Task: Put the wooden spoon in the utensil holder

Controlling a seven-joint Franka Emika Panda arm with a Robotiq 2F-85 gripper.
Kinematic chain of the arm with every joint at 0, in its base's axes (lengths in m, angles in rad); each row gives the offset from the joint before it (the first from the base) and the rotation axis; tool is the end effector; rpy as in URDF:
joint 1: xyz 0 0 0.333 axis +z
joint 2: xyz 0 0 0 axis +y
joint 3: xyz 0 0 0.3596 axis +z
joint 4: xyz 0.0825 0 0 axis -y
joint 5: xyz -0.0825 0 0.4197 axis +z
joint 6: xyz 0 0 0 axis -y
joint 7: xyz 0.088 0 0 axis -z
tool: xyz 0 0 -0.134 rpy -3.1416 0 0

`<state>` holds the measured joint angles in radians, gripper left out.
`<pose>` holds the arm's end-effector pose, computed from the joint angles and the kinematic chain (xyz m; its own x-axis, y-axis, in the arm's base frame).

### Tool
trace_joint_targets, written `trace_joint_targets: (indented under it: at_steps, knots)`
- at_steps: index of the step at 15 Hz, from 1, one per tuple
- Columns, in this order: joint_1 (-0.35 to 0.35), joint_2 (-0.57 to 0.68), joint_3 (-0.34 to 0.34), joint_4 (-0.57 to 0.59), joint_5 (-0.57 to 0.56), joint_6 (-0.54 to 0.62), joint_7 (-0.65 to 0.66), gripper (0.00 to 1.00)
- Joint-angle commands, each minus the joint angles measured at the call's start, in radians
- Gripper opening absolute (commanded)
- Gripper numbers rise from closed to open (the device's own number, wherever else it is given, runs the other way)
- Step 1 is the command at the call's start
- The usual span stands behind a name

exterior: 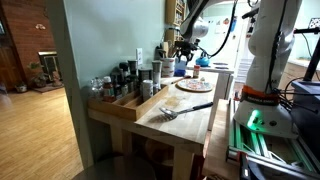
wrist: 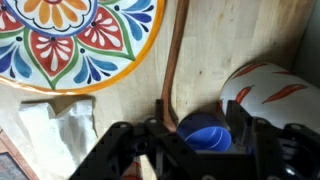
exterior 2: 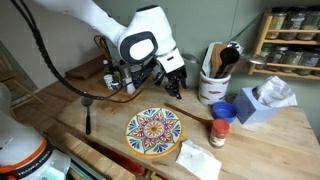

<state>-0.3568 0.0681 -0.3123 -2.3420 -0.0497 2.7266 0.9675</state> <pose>0.4511 -0.3546 0.3308 -0.0448 -0.9740 0.2220 -0.9740 -0.0068 -0.2267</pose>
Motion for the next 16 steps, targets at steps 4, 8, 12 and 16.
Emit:
trace_joint_targets:
  at_steps: [4, 8, 12, 16]
  knots:
    - [0.009, 0.229, -0.027, 0.168, 0.125, -0.034, -0.06, 1.0]
    - [0.001, 0.339, -0.029, 0.258, 0.182, -0.074, -0.09, 1.0]
    - [-0.015, 0.427, -0.026, 0.33, 0.232, -0.139, -0.111, 1.0]
    - [-0.039, 0.488, -0.02, 0.387, 0.285, -0.187, -0.13, 0.94]
